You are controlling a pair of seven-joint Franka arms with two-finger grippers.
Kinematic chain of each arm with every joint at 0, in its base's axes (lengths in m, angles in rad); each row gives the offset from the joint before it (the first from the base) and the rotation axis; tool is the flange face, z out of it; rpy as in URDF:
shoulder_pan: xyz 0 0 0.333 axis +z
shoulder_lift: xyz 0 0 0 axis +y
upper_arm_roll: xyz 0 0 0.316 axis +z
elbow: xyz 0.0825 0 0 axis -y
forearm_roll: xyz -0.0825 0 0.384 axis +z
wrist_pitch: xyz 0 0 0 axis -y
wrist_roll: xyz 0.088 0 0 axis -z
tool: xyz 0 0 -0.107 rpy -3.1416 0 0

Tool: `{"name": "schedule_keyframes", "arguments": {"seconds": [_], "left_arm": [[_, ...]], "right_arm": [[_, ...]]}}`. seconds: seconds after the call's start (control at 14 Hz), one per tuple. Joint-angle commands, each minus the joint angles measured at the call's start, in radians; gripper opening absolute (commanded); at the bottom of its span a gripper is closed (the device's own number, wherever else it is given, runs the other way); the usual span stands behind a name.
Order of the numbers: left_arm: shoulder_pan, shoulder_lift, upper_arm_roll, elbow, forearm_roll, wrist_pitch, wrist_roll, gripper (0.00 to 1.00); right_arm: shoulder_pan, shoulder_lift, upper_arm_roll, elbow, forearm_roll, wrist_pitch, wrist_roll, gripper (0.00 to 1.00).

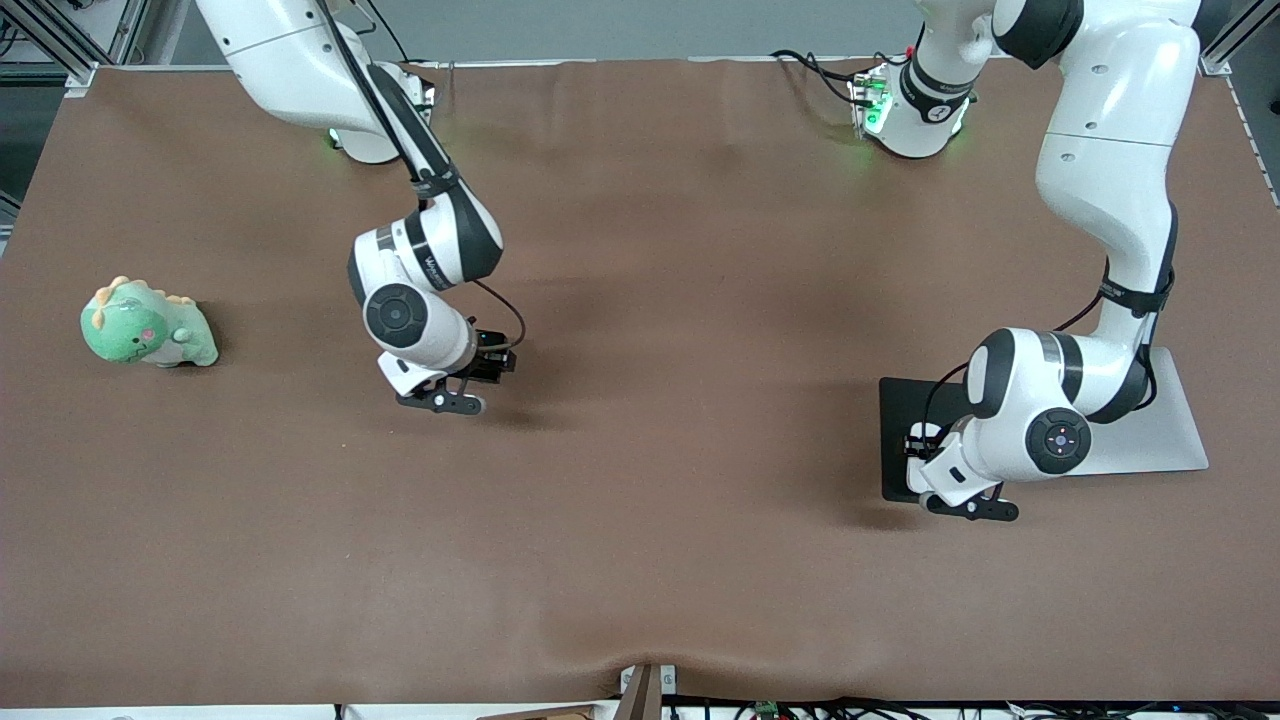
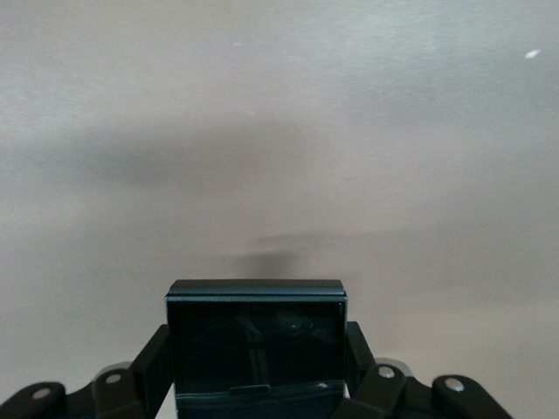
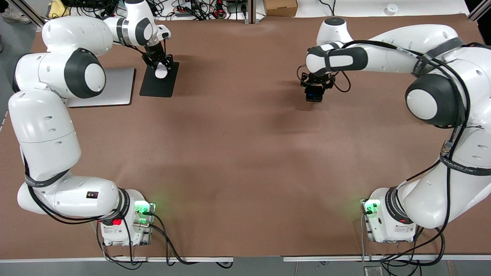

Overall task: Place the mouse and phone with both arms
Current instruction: 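Lower the mouse onto the mousepad while the right gripper carries the phone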

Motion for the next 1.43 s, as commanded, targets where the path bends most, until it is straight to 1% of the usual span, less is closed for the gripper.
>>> {"name": "schedule_keyframes", "arguments": {"seconds": [0.0,0.07,0.14,0.21,0.29,0.5,0.64,0.79,0.86,1.0,1.21,1.36], "left_arm": [[0.005,0.0,-0.004,-0.025,0.02,0.013,-0.001,0.01],[0.005,0.001,-0.004,-0.026,0.02,0.013,-0.001,0.06],[0.008,0.001,-0.004,-0.029,0.02,0.013,-0.002,0.17],[0.01,0.001,-0.004,-0.031,0.02,0.013,-0.007,0.63],[0.01,0.001,-0.004,-0.032,0.02,0.013,-0.008,1.0],[0.014,-0.013,-0.004,-0.031,0.02,0.008,-0.004,1.0],[0.027,-0.048,-0.004,-0.031,0.02,-0.006,-0.01,1.0],[0.036,-0.097,-0.004,-0.031,0.017,-0.05,-0.016,1.0],[0.054,-0.123,-0.006,-0.032,0.015,-0.061,-0.016,1.0],[0.059,-0.176,-0.006,-0.042,0.014,-0.073,-0.017,1.0],[0.06,-0.285,-0.006,-0.097,0.014,-0.073,-0.017,1.0],[0.076,-0.342,-0.006,-0.124,0.014,-0.084,-0.013,1.0]], "right_arm": [[-0.043,-0.074,0.01,-0.078,0.005,0.002,-0.044,0.0],[-0.075,-0.088,0.01,-0.095,0.005,0.002,-0.107,0.0],[-0.109,-0.105,0.01,-0.113,0.005,0.002,-0.157,0.0],[-0.128,-0.114,0.01,-0.124,0.005,0.003,-0.187,0.0],[-0.155,-0.119,0.008,-0.136,0.004,0.006,-0.216,0.0],[-0.26,-0.119,0.008,-0.161,0.004,0.023,-0.366,0.0],[-0.292,-0.119,0.005,-0.167,-0.004,0.028,-0.405,0.0],[-0.355,-0.117,0.005,-0.167,-0.005,0.026,-0.492,0.0],[-0.379,-0.116,0.004,-0.167,-0.005,0.026,-0.527,0.0],[-0.425,-0.114,0.001,-0.167,-0.013,0.026,-0.578,0.0],[-0.468,-0.112,-0.018,-0.169,-0.074,0.026,-0.597,0.0],[-0.496,-0.108,-0.019,-0.176,-0.091,0.038,-0.598,0.0]]}}
